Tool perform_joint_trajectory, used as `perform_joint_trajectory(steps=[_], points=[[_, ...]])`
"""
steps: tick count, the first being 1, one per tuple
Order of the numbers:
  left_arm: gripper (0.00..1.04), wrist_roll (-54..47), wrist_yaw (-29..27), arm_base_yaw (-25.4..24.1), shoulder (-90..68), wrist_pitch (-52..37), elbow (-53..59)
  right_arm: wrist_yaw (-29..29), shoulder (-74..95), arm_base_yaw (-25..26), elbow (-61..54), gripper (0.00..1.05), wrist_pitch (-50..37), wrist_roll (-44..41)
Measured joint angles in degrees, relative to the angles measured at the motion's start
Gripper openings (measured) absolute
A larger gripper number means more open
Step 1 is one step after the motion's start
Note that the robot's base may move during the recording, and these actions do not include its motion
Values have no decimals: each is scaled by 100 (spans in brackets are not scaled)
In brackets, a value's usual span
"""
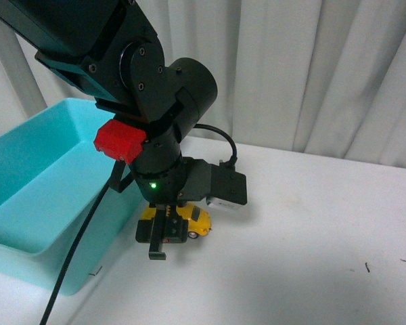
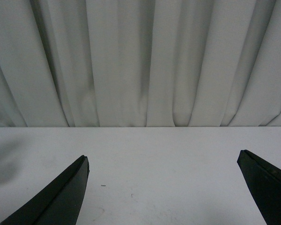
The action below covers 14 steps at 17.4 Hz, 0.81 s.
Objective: Wind up and store yellow beetle toy
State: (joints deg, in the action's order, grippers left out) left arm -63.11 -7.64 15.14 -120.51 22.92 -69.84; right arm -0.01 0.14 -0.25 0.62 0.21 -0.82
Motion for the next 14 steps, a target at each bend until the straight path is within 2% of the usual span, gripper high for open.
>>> perform_joint_trajectory(steps=[1, 2, 5, 8, 10, 12, 14], points=[[48, -2, -48, -24, 0, -11, -11, -2, 0, 0, 0, 98, 2, 0], [42, 4, -39, -31, 0, 7, -39, -2, 0, 0, 0, 98, 0, 0], [40, 114, 120, -35, 63, 63, -46, -2, 0, 0, 0, 98, 0, 0], [40, 509, 901, -24, 470, 278, -72, -2, 0, 0, 0, 98, 0, 0], [40, 990, 1788, -140, 1106, 345, -256, 0, 0, 0, 0, 98, 0, 0], [40, 1545, 2599, -629, 1792, 44, -533, -2, 0, 0, 0, 98, 0, 0], [40, 2192, 2758, -1305, 2105, -354, -675, -2, 0, 0, 0, 98, 0, 0]])
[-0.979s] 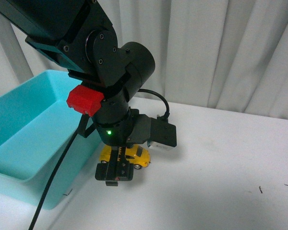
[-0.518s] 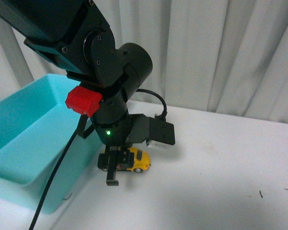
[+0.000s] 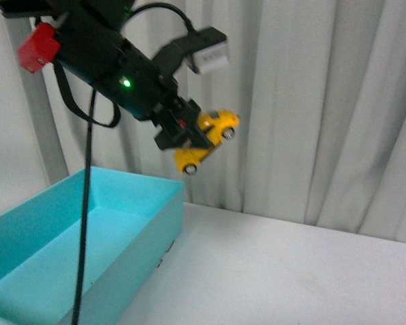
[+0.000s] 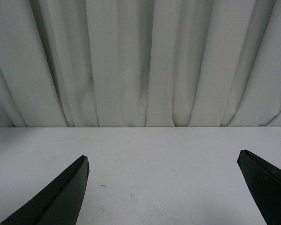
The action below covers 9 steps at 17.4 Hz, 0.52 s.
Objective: Wind up and store yellow beetle toy
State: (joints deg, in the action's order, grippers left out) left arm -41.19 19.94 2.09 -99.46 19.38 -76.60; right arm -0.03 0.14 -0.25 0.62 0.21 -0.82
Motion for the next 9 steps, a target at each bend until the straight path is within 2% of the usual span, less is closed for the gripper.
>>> perform_joint_trajectory(steps=[2, 6, 9], points=[[40, 448, -323, -669, 94, 79, 0, 2, 0, 0, 0, 98, 0, 0], [40, 833, -833, -1473, 92, 175, 280, 0, 0, 0, 0, 98, 0, 0], [40, 1165, -1705, -1823, -245, 63, 568, 0, 0, 0, 0, 98, 2, 0]])
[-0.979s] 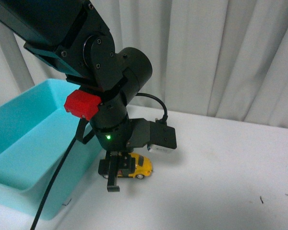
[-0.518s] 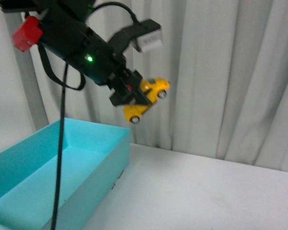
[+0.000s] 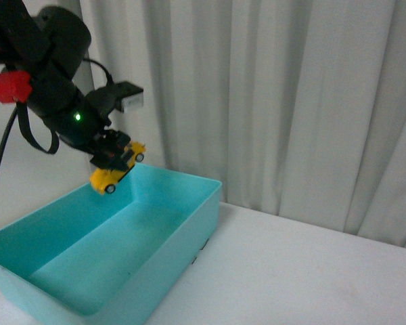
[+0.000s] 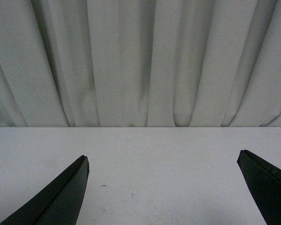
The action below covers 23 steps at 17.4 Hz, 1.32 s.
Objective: Wind up and store yellow beetle toy
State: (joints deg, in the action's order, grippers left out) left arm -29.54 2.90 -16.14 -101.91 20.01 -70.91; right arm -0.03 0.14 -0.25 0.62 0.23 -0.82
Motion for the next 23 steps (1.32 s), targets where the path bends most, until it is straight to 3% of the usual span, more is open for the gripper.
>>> perform_joint_trajectory(steps=[5, 11, 18, 23], points=[[40, 369, -715, -44, -964, -317, 240, 0, 0, 0, 0, 98, -2, 0], [41, 439, -1071, 214, -1963, -833, -72, 2, 0, 0, 0, 98, -2, 0], [99, 555, -815, 234, -1985, -601, -70, 0, 0, 0, 0, 98, -2, 0], [98, 549, -133, 245, -1213, -568, 20, 2, 0, 0, 0, 98, 0, 0]])
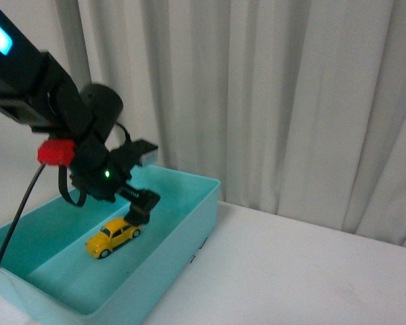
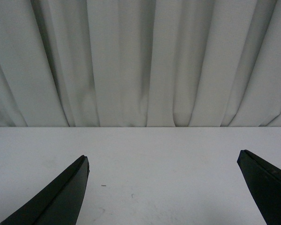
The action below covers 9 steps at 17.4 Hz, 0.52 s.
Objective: Wind up and store yellow beetle toy
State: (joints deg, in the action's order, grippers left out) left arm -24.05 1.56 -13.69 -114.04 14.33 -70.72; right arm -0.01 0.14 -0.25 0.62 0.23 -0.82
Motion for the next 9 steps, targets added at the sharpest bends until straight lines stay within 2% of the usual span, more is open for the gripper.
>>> perform_joint_trajectory(steps=[5, 9], points=[[98, -208, 501, -81, 1224, 46, 118, 0, 0, 0, 0, 98, 0, -2], [98, -212, 678, -186, 1563, 37, 240, -2, 0, 0, 0, 98, -2, 0]])
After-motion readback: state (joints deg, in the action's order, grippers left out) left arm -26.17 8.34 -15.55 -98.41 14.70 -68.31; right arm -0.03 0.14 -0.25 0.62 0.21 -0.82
